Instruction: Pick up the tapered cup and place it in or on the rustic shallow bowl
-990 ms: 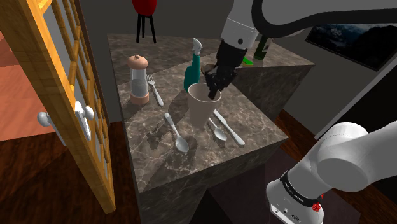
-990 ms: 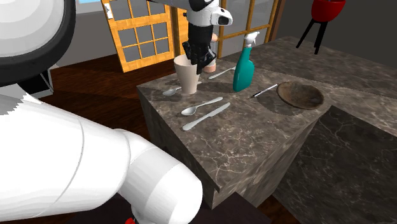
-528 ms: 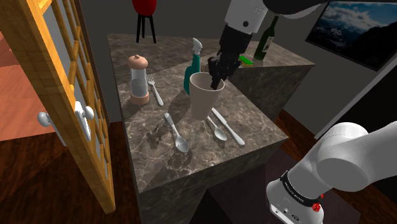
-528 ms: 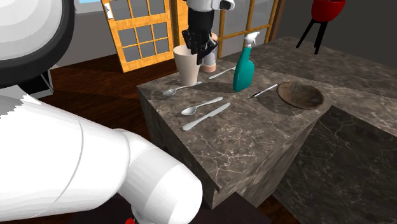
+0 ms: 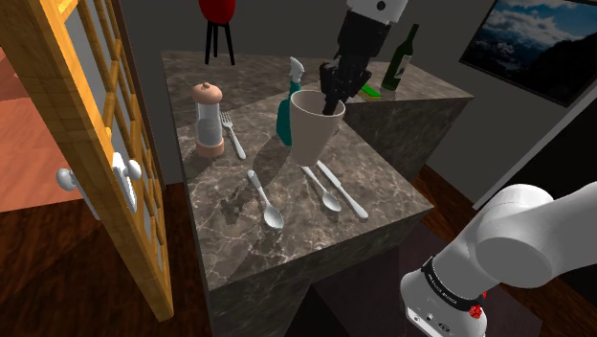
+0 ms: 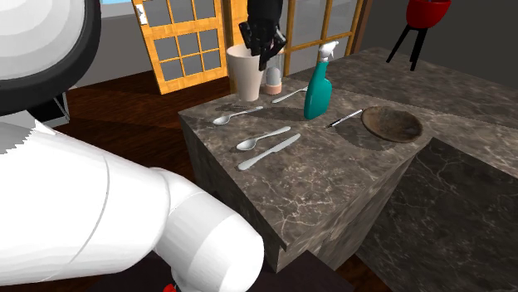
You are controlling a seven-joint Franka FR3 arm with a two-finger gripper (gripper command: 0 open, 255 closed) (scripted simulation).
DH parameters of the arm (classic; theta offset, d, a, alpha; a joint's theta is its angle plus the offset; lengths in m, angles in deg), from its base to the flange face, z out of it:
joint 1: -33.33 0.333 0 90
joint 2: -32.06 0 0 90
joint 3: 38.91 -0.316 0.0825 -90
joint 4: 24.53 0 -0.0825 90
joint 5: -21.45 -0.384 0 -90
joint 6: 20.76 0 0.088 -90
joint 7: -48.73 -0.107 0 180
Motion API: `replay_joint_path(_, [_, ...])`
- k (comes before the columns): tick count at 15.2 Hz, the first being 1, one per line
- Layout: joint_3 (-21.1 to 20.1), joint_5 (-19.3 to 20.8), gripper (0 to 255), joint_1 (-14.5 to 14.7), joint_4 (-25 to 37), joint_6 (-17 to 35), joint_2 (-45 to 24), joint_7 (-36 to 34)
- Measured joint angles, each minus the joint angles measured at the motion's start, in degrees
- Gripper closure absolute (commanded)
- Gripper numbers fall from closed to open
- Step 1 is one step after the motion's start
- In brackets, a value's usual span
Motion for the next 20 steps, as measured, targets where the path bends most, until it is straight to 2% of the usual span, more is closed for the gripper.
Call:
replay_joint_path(10, [7.91,4.25,255,-4.57,9.58,-2.13,-9.22,10.38])
replay_joint_path(17, [12.86,5.91,255,-7.58,21.44,-4.60,-19.57,17.59])
replay_joint_path(20, [14.80,6.08,255,-8.95,28.40,-6.69,-24.83,20.63])
